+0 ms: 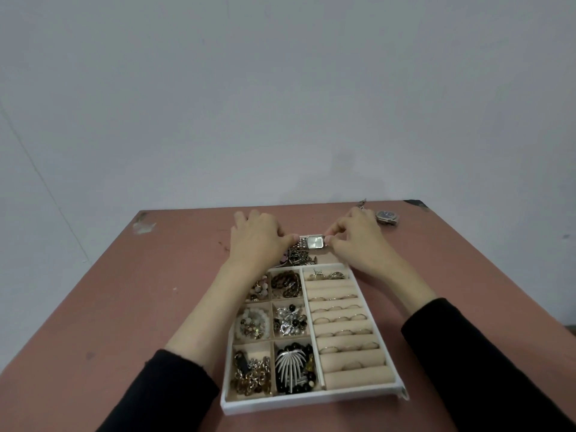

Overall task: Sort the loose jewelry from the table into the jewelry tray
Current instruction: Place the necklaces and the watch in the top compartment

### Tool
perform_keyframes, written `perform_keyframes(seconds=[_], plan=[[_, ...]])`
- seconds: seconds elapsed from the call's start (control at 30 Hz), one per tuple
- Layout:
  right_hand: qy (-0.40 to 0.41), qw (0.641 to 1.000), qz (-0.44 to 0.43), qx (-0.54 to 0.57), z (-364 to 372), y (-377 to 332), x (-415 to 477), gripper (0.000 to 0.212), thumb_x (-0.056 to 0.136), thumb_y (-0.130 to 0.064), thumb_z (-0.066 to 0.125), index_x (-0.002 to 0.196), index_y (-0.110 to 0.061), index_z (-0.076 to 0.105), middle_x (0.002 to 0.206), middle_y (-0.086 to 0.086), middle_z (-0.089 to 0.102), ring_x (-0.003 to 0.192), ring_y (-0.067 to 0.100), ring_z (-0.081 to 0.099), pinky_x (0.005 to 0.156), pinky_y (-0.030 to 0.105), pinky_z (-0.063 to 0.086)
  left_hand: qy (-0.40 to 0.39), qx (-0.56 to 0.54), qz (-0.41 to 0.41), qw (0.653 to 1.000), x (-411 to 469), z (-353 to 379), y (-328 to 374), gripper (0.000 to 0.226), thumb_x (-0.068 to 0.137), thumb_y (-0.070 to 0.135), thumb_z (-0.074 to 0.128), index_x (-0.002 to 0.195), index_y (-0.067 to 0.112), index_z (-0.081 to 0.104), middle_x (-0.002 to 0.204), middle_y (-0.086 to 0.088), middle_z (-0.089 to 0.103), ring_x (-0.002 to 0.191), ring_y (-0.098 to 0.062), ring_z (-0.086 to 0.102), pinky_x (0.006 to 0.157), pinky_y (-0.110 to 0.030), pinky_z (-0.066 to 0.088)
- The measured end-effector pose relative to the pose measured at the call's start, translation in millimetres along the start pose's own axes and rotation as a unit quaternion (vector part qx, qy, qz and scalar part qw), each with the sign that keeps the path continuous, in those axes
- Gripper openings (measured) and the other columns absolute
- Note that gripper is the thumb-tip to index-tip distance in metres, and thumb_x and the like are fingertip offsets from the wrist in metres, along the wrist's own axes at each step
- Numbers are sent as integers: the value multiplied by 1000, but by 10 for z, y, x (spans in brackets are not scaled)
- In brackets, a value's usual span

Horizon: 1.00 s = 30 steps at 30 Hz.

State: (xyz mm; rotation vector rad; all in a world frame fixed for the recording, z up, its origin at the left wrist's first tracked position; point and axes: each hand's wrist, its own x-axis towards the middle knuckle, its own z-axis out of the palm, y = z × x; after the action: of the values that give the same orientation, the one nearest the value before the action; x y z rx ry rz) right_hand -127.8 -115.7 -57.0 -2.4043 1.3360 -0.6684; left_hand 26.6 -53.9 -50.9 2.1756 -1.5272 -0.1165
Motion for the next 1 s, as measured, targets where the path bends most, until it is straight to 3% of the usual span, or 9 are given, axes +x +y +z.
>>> perform_keyframes(seconds=[0.17,0.3,0.43,0.57,0.7,0.8,0.87,0.93,1.0], plan=[[20,997,9,-78,97,45,35,19,87,-23,51,91,-18,69,109,3,47,113,22,32,93,34,26,7,76,-6,997,26,0,53,35,84,45,57,92,14,71,115,-12,57,118,-31,35,96,-43,33],[33,997,-12,-73,117,78,48,7,84,-22,57,87,-21,63,96,-2,44,109,22,37,90,34,30,39,113,4,993,-12,-36,55,38,81,50,59,96,15,65,116,-11,54,117,-32,37,95,-42,34],[85,995,6,42,-12,156,96,9,80,-15,59,77,-24,59,85,-4,51,95,21,47,76,26,31,74,-19,18,997,-92,-106,-61,34,82,51,56,96,20,62,107,-6,59,113,-28,41,91,-39,35],[139,984,48,105,-226,381,246,8,83,-13,59,85,-20,61,85,-2,54,94,20,54,72,24,34,92,-106,30,990,-210,-167,-151,19,86,38,56,97,25,64,107,-3,52,118,-26,34,84,-28,25],[46,995,91,-16,-324,657,494,34,88,-23,55,122,-18,52,116,6,53,123,26,36,85,31,33,111,-121,53,985,-242,-172,-120,13,87,33,57,95,26,65,104,3,48,118,-23,33,83,-24,21],[-40,983,111,-141,-406,724,585,48,88,-22,48,135,-14,42,132,13,49,129,32,33,99,40,36,120,-101,74,985,-260,-133,-81,16,87,32,56,98,25,66,113,0,52,117,-22,33,84,-22,21],[-71,974,137,-164,-416,743,606,40,86,-18,48,126,-13,50,122,14,55,117,31,46,88,36,43,117,-82,80,987,-269,-102,-74,20,88,32,55,101,23,66,118,-2,51,118,-22,32,88,-25,24],[-71,974,138,-165,-386,755,594,23,82,-12,49,102,-8,59,102,12,62,94,28,56,67,30,41,118,-74,80,987,-272,-95,-81,21,88,33,55,103,23,66,120,-3,51,118,-22,31,92,-26,25],[-42,978,123,-163,-349,794,581,21,80,-10,51,98,-5,61,98,12,64,89,29,58,67,32,42,122,-77,77,987,-290,-104,-91,21,88,33,55,104,23,66,120,-3,50,118,-22,30,93,-27,26]])
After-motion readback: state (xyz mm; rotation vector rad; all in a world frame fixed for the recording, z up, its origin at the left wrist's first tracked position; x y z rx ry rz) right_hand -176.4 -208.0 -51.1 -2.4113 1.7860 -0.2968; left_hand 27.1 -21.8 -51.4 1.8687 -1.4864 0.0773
